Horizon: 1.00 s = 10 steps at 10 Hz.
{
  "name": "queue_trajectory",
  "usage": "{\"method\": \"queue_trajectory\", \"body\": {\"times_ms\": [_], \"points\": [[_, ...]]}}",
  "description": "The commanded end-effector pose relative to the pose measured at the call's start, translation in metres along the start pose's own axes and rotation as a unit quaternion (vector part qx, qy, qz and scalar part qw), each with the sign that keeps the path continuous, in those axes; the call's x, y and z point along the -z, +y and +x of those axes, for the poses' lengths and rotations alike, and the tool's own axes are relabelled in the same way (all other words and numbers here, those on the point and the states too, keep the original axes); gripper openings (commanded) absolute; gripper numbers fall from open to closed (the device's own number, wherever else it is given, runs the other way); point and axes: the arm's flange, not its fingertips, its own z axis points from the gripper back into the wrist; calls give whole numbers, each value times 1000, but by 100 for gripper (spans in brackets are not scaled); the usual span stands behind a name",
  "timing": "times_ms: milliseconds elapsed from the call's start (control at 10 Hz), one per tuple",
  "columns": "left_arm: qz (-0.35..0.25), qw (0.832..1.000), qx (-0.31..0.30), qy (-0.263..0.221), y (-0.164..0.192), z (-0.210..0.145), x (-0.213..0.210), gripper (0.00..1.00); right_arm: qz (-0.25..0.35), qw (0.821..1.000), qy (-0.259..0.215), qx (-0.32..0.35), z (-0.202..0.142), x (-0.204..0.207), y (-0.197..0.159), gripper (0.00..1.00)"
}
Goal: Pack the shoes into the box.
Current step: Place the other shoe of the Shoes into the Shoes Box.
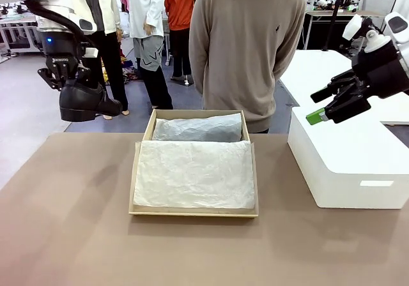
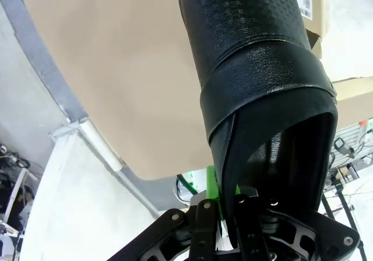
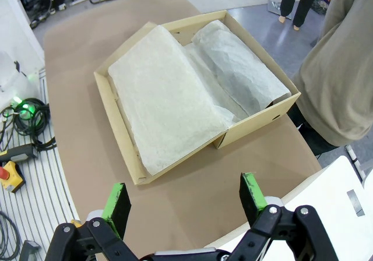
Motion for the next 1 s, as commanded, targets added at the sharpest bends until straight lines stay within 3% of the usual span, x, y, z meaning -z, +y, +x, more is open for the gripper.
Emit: {"method": "queue_trajectory", "body": {"times_ms": [0, 100, 400, 600, 900], "points": [[3, 1000, 8, -1, 3, -5, -5, 0, 8, 1000, -14, -10, 1, 1, -4, 100], [0, 1000, 0, 0, 0, 0, 0, 0, 8, 1000, -14, -10, 1, 1, -4, 100], [20, 990, -135, -29, -52, -24, -27, 0, 8, 1000, -14, -10, 1, 1, -4, 100], [22, 973, -228, -11, -81, -30, -40, 0, 8, 1000, -14, -10, 1, 1, -4, 100], [-3, 935, -353, -23, -129, -35, -46, 0, 8, 1000, -14, -10, 1, 1, -4, 100]]}}
